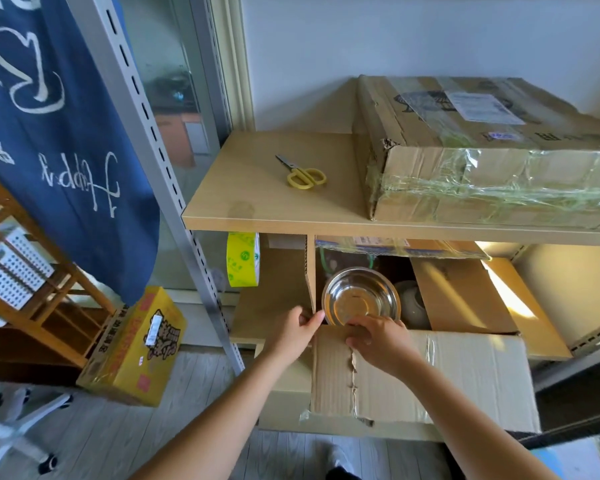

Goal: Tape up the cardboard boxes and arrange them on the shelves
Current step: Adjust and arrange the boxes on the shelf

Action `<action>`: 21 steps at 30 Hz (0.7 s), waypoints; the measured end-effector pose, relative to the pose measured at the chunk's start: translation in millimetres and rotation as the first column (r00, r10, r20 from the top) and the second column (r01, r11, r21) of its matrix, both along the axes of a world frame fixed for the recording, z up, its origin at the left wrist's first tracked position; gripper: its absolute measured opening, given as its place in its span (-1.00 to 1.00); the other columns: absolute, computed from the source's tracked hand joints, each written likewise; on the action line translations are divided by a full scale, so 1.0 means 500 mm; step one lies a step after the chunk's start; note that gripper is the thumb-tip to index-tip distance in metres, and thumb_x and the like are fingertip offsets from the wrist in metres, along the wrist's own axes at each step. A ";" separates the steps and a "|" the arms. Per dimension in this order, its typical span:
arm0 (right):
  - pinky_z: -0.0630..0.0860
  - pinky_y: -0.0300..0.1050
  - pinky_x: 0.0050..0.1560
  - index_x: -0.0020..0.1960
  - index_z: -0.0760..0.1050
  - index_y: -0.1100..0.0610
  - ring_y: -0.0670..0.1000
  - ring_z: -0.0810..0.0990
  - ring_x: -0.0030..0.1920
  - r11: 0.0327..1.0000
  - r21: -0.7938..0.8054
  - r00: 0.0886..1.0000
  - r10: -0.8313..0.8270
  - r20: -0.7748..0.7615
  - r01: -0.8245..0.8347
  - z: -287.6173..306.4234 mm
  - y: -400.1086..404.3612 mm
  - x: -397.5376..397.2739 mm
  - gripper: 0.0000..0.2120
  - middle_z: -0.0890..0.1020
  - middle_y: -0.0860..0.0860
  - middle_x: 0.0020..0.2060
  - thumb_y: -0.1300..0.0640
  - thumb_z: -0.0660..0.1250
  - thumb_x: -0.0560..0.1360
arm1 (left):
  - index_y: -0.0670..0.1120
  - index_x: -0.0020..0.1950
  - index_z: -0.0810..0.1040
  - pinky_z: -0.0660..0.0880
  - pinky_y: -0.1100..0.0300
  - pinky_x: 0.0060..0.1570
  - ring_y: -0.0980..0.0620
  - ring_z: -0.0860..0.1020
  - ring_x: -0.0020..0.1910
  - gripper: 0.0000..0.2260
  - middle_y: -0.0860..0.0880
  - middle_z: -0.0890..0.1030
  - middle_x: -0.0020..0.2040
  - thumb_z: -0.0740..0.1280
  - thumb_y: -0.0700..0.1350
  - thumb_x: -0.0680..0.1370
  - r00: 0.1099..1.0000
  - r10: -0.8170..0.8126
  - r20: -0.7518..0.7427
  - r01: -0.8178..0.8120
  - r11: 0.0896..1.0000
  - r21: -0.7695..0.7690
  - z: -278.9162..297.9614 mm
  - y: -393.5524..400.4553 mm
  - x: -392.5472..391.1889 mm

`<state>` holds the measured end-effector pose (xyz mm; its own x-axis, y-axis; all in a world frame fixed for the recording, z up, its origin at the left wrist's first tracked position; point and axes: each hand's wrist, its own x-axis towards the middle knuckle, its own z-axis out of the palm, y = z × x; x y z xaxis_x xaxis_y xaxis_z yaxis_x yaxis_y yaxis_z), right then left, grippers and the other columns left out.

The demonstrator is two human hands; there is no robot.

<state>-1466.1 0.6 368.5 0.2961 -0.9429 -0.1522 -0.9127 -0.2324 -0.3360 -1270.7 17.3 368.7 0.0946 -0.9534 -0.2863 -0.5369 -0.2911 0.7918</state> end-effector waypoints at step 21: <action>0.41 -0.05 0.07 -0.21 0.49 0.05 0.03 0.56 -0.24 0.872 0.489 0.538 -0.425 0.728 0.027 0.333 0.000 0.339 -0.53 0.57 0.01 -0.40 -0.35 0.19 0.52 | -0.11 -0.01 0.57 0.51 0.36 -0.43 0.08 0.56 -0.43 -0.81 -0.07 0.63 -0.29 0.24 -0.03 0.62 0.878 0.323 -0.354 -0.395 0.905 -0.154 0.346 0.049 0.148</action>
